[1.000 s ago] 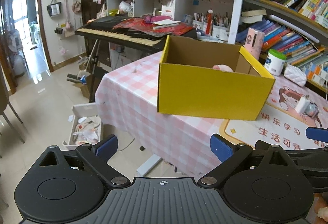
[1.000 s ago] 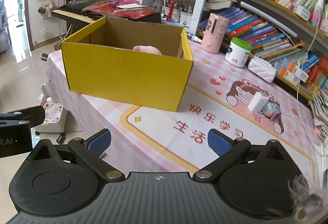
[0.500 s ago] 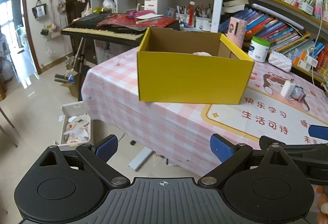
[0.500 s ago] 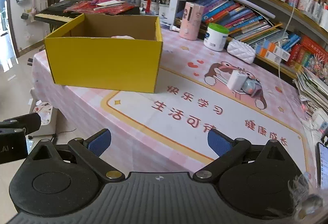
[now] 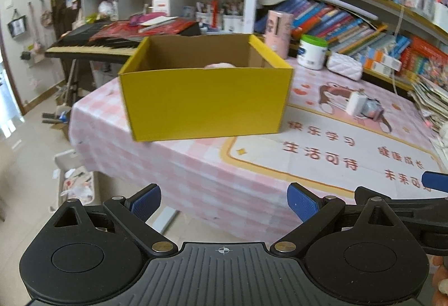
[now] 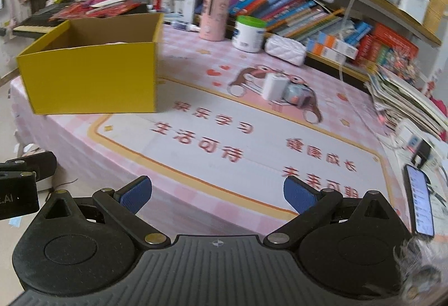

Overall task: Organize objects
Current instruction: 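Withdraw both tools from the box back over the mat, then move both tools toward the white adapter and blue-grey toy truck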

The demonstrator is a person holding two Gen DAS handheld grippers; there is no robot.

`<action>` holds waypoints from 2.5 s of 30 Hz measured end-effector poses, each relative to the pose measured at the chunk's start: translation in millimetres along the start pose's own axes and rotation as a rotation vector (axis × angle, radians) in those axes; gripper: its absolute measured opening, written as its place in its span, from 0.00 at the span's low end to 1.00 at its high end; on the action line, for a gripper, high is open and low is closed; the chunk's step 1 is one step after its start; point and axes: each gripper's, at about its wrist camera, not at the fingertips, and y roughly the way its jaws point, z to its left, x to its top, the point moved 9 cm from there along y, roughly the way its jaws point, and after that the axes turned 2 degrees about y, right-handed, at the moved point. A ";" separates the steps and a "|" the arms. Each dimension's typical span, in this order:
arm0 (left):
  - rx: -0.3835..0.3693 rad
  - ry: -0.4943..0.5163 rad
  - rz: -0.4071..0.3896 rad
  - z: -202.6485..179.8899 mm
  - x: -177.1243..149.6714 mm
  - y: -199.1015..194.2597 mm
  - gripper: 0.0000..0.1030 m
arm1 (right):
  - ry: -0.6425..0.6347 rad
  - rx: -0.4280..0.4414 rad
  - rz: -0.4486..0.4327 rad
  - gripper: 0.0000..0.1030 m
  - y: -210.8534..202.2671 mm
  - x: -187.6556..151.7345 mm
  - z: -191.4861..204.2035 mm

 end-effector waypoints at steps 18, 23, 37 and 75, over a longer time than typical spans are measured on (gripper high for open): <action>-0.070 0.066 -0.003 -75.9 34.3 34.7 0.95 | 0.077 -0.081 0.014 0.99 26.5 16.8 -79.3; -0.061 0.062 -0.004 -93.1 46.2 46.3 0.95 | 0.070 -0.072 0.011 0.99 41.6 30.8 -98.1; -0.033 0.025 -0.009 -143.5 72.1 82.6 0.95 | 0.031 -0.033 0.012 0.99 91.2 60.9 -146.4; 0.111 0.049 0.030 -177.7 91.9 123.1 0.95 | 0.022 0.116 0.006 0.81 251.3 121.5 -182.7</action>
